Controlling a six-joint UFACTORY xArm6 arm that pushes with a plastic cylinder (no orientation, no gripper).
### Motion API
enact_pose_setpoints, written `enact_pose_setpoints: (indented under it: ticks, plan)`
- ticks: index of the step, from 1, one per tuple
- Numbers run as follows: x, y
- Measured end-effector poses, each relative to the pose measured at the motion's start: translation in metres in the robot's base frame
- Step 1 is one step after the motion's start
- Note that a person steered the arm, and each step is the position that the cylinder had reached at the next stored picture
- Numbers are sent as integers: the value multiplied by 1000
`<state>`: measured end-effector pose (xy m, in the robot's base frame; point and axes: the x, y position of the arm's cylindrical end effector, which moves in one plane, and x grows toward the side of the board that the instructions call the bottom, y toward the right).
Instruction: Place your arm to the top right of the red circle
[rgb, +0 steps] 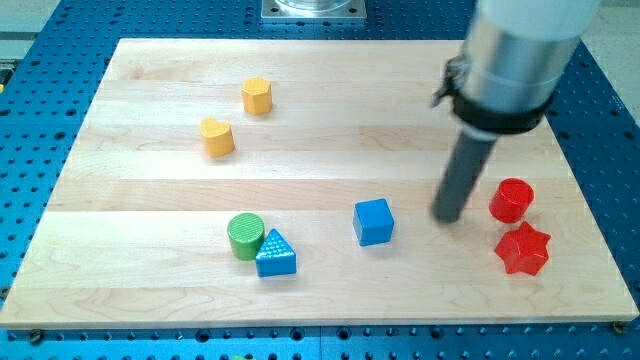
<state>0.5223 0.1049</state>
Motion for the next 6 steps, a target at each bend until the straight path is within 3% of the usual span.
enact_pose_setpoints:
  ticks: [1,2,3,4,5,6]
  plan:
    - [17,-78]
    - [-47,-10]
    - [-94,117]
    - [-82,203]
    - [-31,131]
    - [-22,-34]
